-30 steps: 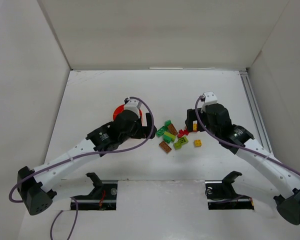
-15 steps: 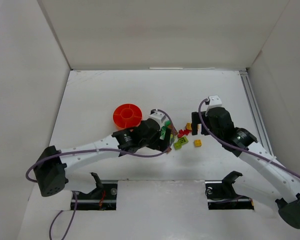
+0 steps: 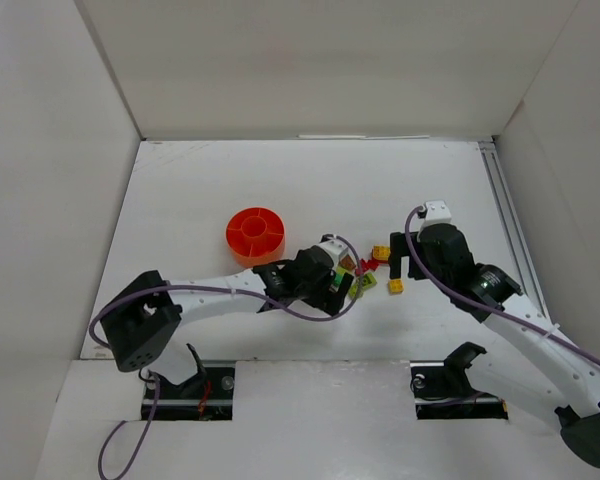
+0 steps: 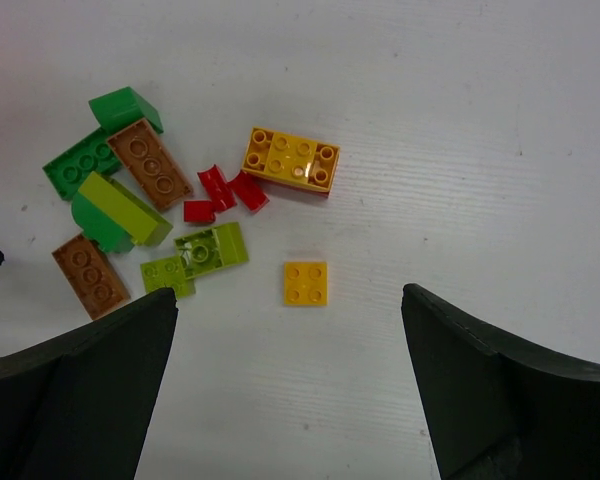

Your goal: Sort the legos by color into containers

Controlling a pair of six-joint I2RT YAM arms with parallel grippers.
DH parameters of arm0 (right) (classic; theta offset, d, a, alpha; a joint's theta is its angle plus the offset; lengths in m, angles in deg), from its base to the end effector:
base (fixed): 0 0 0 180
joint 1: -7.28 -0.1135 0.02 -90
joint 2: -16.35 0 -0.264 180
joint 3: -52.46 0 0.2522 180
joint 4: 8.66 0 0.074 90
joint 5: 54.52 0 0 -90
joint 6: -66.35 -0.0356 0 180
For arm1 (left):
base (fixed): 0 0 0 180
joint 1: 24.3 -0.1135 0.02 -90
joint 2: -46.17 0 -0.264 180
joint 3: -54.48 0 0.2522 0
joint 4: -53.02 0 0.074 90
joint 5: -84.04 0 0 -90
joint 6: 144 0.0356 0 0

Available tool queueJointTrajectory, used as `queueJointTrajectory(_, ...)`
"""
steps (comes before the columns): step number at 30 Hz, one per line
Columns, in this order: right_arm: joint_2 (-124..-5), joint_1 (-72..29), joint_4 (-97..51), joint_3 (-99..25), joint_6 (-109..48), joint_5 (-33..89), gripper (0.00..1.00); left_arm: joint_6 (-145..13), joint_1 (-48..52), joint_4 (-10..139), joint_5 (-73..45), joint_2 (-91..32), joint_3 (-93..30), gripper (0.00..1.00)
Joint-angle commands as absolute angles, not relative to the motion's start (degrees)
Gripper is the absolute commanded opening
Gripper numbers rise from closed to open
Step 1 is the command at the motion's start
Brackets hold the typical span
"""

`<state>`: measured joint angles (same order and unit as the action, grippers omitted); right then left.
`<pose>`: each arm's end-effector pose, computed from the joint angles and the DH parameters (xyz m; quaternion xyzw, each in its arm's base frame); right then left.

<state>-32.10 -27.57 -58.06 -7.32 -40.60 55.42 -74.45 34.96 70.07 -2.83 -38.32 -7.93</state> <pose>0.1520 0.0911 0.2944 -0.0629 0.8865 0.0483 0.4559 0.1618 -0.2683 0.2123 0.2889 0.8554 -0.2562 0.3454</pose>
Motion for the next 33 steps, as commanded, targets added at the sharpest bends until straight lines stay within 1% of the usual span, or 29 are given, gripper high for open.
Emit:
queueJointTrajectory(1, -31.9, -27.17, -58.19, -7.53, -41.58, 56.4, 0.98, -71.68, 35.2, 65.65, -4.39, -39.43, -6.74, 1.0)
queueJointTrajectory(6, -32.96, -27.17, -58.19, -7.53, -41.05, 56.4, 0.98, -67.38, 35.2, 65.11, -2.37, -46.1, -8.76, 1.0)
queueJointTrajectory(14, -32.43, -27.17, -59.95, -8.59, -40.53, 57.45, 0.98, -65.87, 35.2, 64.06, 0.53, -49.36, -8.77, 1.0)
queueJointTrajectory(20, -31.82, -26.64, -59.95, -9.11, -39.48, 57.97, 0.98, -65.25, 35.72, 64.76, 0.01, -52.53, -10.96, 1.0)
queueJointTrajectory(22, -31.3, -26.64, -60.47, -9.64, -39.47, 57.98, 0.98, -65.25, 35.73, 64.76, -0.51, -51.92, -10.96, 0.96)
queueJointTrajectory(23, -31.29, -26.64, -60.48, -9.64, -39.47, 58.68, 0.98, -65.25, 35.73, 64.76, -0.51, -51.22, -10.44, 0.88)
queueJointTrajectory(26, -30.68, -26.64, -60.48, -9.64, -39.47, 59.2, 0.98, -65.25, 35.73, 65.28, -1.04, -50.68, -9.91, 0.78)
queueJointTrajectory(27, -30.15, -26.64, -60.48, -9.64, -39.47, 59.21, 0.98, -65.25, 36.25, 65.29, -1.04, -50.07, -9.91, 0.7)
queueJointTrajectory(28, -30.15, -26.64, -60.48, -9.64, -39.47, 59.21, 0.98, -65.25, 36.25, 65.81, -1.04, -49.29, -9.91, 0.67)
queueJointTrajectory(29, -30.15, -26.64, -60.48, -9.64, -39.47, 59.21, 0.98, -65.25, 36.26, 65.81, -1.04, -49.28, -9.91, 0.65)
queueJointTrajectory(32, -28.92, -26.64, -61.0, -9.64, -39.47, 59.21, 0.98, -66.74, 36.26, 67.65, -1.04, -46.03, -9.12, 0.64)
queueJointTrajectory(33, -28.92, -26.64, -61.01, -9.64, -39.47, 59.21, 0.98, -67.36, 36.26, 68.18, -0.26, -44.89, -9.12, 0.61)
